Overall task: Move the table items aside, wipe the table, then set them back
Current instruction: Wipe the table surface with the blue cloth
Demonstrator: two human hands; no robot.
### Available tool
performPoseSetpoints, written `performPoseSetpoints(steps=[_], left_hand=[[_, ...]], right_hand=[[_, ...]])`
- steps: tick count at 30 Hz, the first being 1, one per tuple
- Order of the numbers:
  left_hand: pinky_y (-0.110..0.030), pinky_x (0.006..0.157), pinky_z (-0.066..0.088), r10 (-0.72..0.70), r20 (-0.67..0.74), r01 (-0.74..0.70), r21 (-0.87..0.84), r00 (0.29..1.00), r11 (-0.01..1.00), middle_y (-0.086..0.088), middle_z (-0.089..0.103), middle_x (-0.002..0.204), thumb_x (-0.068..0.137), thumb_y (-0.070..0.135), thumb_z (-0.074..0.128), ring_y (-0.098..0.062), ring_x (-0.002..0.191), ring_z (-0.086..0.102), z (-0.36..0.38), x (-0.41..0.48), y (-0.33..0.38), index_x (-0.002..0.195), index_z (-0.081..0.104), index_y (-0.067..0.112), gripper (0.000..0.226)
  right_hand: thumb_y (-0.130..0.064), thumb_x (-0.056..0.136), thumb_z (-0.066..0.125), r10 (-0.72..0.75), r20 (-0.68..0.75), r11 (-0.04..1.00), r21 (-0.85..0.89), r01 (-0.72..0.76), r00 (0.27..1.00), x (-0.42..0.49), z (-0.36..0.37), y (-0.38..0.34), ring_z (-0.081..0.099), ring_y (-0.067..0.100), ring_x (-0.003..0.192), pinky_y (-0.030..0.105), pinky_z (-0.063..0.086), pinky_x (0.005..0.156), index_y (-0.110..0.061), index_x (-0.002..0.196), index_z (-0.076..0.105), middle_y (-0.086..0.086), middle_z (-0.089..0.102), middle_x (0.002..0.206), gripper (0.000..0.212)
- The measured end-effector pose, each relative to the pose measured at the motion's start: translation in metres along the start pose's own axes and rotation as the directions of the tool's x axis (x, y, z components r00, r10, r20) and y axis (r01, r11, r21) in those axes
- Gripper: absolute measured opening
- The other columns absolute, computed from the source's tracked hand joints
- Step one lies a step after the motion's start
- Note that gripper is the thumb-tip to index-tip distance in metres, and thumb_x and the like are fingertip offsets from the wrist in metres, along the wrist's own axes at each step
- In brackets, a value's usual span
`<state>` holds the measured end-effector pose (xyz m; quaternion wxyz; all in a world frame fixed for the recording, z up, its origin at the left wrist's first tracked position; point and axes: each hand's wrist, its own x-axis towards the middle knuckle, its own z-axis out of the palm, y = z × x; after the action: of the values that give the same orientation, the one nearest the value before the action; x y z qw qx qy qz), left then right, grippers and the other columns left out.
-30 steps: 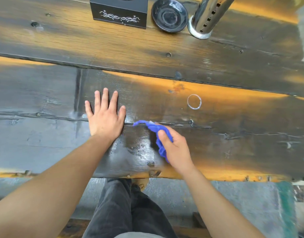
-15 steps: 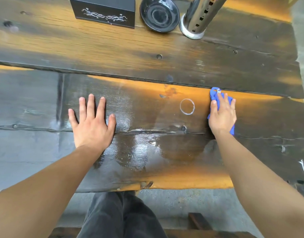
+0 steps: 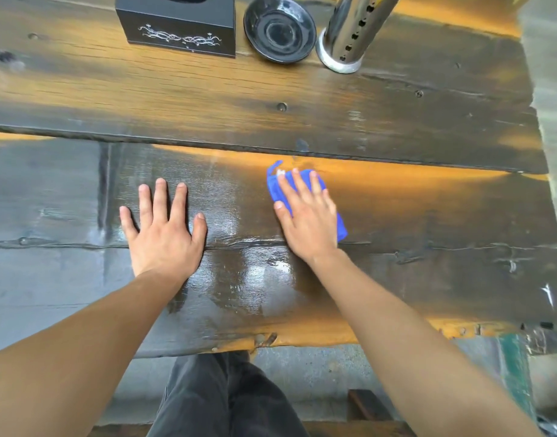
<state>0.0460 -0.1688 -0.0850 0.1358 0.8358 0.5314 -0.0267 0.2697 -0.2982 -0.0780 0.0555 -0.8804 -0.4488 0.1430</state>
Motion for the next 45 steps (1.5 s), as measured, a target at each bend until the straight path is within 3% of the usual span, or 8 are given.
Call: performPoseSetpoints(steps=[6, 11, 18, 24, 27, 32, 39, 45], left_hand=[[-0.060, 0.125, 0.001, -0.005, -0.033, 0.004, -0.028, 0.999, 1.000, -0.002, 0.015, 0.171, 0.101, 0.055, 0.032, -0.027, 0.159, 0.004, 0.001, -0.001, 0.000, 0.159, 0.023, 0.033, 0.063], [-0.059, 0.125, 0.000, -0.009, -0.036, 0.008, -0.034, 0.999, 0.999, -0.001, 0.014, 0.172, 0.100, 0.056, 0.031, -0.025, 0.159, 0.003, 0.001, -0.002, 0.000, 0.160, 0.022, 0.033, 0.065], [-0.058, 0.125, -0.002, -0.012, -0.034, 0.011, -0.036, 0.999, 0.999, -0.001, 0.014, 0.172, 0.100, 0.057, 0.030, -0.024, 0.159, 0.002, 0.000, -0.003, 0.001, 0.160, 0.019, 0.032, 0.066], [-0.058, 0.125, -0.001, -0.014, -0.037, 0.012, -0.035, 0.999, 0.999, -0.001, 0.014, 0.171, 0.100, 0.057, 0.031, -0.024, 0.159, 0.002, 0.000, -0.004, 0.001, 0.160, 0.021, 0.034, 0.065], [-0.058, 0.125, -0.001, -0.013, -0.032, 0.012, -0.031, 0.999, 0.999, -0.001, 0.014, 0.172, 0.100, 0.057, 0.030, -0.024, 0.159, 0.002, 0.000, -0.004, 0.001, 0.160, 0.020, 0.034, 0.065], [-0.057, 0.125, -0.003, -0.015, -0.009, 0.015, -0.027, 1.000, 1.000, 0.000, 0.012, 0.172, 0.100, 0.058, 0.029, -0.023, 0.159, 0.000, 0.000, -0.003, -0.001, 0.160, 0.019, 0.034, 0.065], [-0.055, 0.126, -0.004, -0.010, 0.099, 0.012, -0.024, 0.995, 1.000, 0.002, 0.006, 0.173, 0.100, 0.062, 0.023, -0.021, 0.159, -0.006, -0.009, 0.000, -0.003, 0.161, 0.015, 0.037, 0.067], [-0.050, 0.124, 0.012, 0.059, 0.198, -0.064, 0.020, 0.978, 0.998, 0.007, 0.014, 0.171, 0.098, 0.063, 0.026, -0.017, 0.159, 0.006, -0.040, 0.007, -0.011, 0.159, 0.019, 0.044, 0.065]], right_hand=[[-0.052, 0.106, 0.040, -0.183, 0.011, 0.982, -0.034, 0.184, 0.983, -0.040, 0.021, -0.040, 0.020, 0.022, 0.161, 0.045, 0.022, 0.126, -0.039, 0.160, 0.036, -0.010, 0.031, 0.170, 0.055], [-0.051, 0.105, 0.045, -0.313, -0.013, 0.947, -0.078, 0.311, 0.950, -0.062, 0.024, -0.017, 0.029, 0.021, 0.158, 0.043, 0.027, 0.126, -0.038, 0.157, 0.042, -0.009, 0.037, 0.167, 0.054], [-0.049, 0.106, 0.039, 0.028, -0.077, 0.998, -0.061, -0.033, 0.997, -0.067, 0.003, 0.083, 0.024, 0.021, 0.159, 0.044, 0.026, 0.126, -0.036, 0.160, 0.037, -0.007, 0.035, 0.168, 0.055], [-0.052, 0.104, 0.022, 0.307, -0.142, 0.951, 0.014, -0.309, 0.941, -0.080, -0.011, 0.154, 0.025, 0.028, 0.159, 0.048, 0.029, 0.125, -0.027, 0.159, 0.041, 0.000, 0.036, 0.168, 0.063], [-0.051, 0.105, 0.024, 0.409, -0.167, 0.912, 0.050, -0.406, 0.897, -0.090, -0.014, 0.175, 0.021, 0.027, 0.160, 0.048, 0.029, 0.125, -0.027, 0.159, 0.039, 0.000, 0.033, 0.169, 0.062], [-0.042, 0.111, 0.034, 0.517, -0.147, 0.856, 0.060, -0.514, 0.843, -0.098, -0.020, 0.188, 0.014, 0.030, 0.161, 0.050, 0.026, 0.126, -0.027, 0.164, 0.028, 0.001, 0.024, 0.173, 0.055], [-0.061, 0.105, 0.021, 0.616, 0.046, 0.787, -0.074, -0.612, 0.786, -0.098, -0.042, 0.173, -0.005, 0.025, 0.163, 0.057, 0.006, 0.126, -0.039, 0.166, 0.006, -0.007, -0.002, 0.176, 0.066], [-0.059, 0.103, 0.033, 0.558, -0.057, 0.824, -0.083, -0.561, 0.828, -0.096, -0.056, 0.132, 0.011, 0.021, 0.162, 0.056, 0.017, 0.123, -0.032, 0.165, 0.019, -0.005, 0.014, 0.175, 0.068]])
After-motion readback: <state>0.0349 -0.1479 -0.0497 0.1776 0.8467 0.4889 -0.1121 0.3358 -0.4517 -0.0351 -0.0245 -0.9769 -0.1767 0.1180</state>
